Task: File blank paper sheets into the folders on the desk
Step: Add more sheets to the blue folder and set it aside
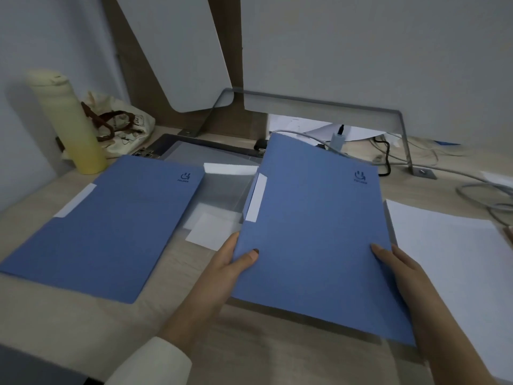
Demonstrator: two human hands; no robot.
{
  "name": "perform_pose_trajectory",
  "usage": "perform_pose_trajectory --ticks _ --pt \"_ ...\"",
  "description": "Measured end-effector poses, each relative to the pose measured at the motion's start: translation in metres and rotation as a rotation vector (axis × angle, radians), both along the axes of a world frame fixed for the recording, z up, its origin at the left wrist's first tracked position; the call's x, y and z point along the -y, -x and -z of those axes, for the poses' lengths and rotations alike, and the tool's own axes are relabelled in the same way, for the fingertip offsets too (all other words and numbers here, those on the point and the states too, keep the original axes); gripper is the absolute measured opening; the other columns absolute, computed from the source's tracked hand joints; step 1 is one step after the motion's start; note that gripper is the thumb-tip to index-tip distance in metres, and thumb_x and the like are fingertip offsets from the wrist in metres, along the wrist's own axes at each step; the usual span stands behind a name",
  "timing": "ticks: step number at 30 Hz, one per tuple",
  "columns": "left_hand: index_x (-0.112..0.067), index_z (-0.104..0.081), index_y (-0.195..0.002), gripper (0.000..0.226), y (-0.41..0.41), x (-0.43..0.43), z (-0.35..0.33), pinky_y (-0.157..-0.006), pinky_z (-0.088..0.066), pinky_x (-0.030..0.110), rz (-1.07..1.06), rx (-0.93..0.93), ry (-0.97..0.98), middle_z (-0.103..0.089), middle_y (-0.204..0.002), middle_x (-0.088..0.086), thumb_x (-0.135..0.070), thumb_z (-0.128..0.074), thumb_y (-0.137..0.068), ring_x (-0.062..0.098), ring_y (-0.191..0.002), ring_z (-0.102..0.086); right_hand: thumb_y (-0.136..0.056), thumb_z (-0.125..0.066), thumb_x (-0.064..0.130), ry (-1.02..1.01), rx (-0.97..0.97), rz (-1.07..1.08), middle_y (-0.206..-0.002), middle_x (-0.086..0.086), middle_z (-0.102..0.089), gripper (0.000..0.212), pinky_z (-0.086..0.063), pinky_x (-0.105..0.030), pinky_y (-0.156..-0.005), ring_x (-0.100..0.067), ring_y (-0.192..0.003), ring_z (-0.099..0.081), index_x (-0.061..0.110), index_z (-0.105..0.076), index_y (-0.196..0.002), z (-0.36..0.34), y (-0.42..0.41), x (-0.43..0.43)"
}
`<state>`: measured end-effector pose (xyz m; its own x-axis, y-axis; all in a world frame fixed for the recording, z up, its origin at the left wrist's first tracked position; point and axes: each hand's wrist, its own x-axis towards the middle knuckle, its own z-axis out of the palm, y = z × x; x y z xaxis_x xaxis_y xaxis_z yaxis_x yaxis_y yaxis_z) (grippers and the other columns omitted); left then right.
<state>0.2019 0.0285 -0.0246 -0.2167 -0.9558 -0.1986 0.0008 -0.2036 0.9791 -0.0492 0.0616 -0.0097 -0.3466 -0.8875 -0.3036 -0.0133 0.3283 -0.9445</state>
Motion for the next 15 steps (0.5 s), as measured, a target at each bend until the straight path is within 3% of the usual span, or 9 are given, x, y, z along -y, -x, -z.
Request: perform_pose_trajectory --ticks 3,5,9,11,13,15 --pt "-0.027 -0.054 -0.122 0.030 -0.006 -0.003 0.000 -0.088 -0.053 0.032 0.013 -0.018 0.009 -0.067 -0.113 -0.003 -0.019 -0.051 -0.093 0.017 -0.102 -0.065 -0.091 -0.053 0.031 0.051 0.002 -0.036 -0.106 -0.001 -0.070 0.028 -0.052 -0.041 -0.080 -0.026 -0.094 -0.066 0.026 -0.059 -0.118 -0.003 0.000 -0.001" --pt "-0.027 -0.054 -0.121 0.030 -0.009 -0.002 0.000 -0.084 -0.054 0.029 0.023 -0.058 -0.011 -0.068 -0.113 -0.003 -0.018 -0.051 -0.092 0.016 -0.101 -0.066 -0.091 -0.053 0.030 0.075 -0.024 -0.026 -0.108 -0.001 -0.069 0.031 -0.050 -0.045 -0.089 -0.025 -0.095 -0.066 0.025 -0.058 -0.121 -0.003 0.000 -0.001" --pt "-0.026 -0.058 -0.115 0.033 -0.014 -0.001 -0.003 -0.081 -0.057 0.027 0.114 -0.167 -0.066 -0.071 -0.110 -0.003 -0.016 -0.056 -0.084 0.016 -0.099 -0.068 -0.090 -0.054 0.025 0.138 0.068 0.012 -0.106 0.002 -0.072 0.028 -0.050 -0.051 -0.090 -0.029 -0.096 -0.067 0.031 -0.061 -0.117 -0.006 0.000 -0.001" --pt "-0.023 -0.062 -0.112 0.032 -0.016 0.002 -0.009 -0.075 -0.057 0.025 0.115 -0.256 -0.098 -0.074 -0.103 -0.002 -0.029 -0.054 -0.082 0.015 -0.092 -0.070 -0.089 -0.054 0.022 0.174 0.150 -0.015 -0.111 0.004 -0.070 0.031 -0.052 -0.048 -0.086 -0.027 -0.098 -0.068 0.032 -0.061 -0.117 -0.009 -0.001 -0.003" --pt "-0.020 -0.064 -0.115 0.043 -0.021 0.009 -0.019 -0.065 -0.054 0.023 0.067 -0.404 -0.154 -0.074 -0.095 0.000 -0.046 -0.039 -0.090 0.013 -0.079 -0.071 -0.089 -0.053 0.019 0.185 0.203 -0.035 -0.110 0.004 -0.071 0.031 -0.054 -0.039 -0.074 -0.021 -0.091 -0.071 0.029 -0.062 -0.116 -0.010 -0.003 -0.003" --pt "-0.020 -0.062 -0.117 0.053 -0.024 0.017 -0.027 -0.070 -0.056 0.027 0.004 -0.499 -0.171 -0.073 -0.098 0.002 -0.053 -0.028 -0.093 0.015 -0.083 -0.071 -0.089 -0.052 0.017 0.173 0.245 -0.056 -0.104 0.004 -0.073 0.030 -0.053 -0.033 -0.065 -0.017 -0.084 -0.072 0.028 -0.063 -0.115 -0.010 -0.006 -0.003"
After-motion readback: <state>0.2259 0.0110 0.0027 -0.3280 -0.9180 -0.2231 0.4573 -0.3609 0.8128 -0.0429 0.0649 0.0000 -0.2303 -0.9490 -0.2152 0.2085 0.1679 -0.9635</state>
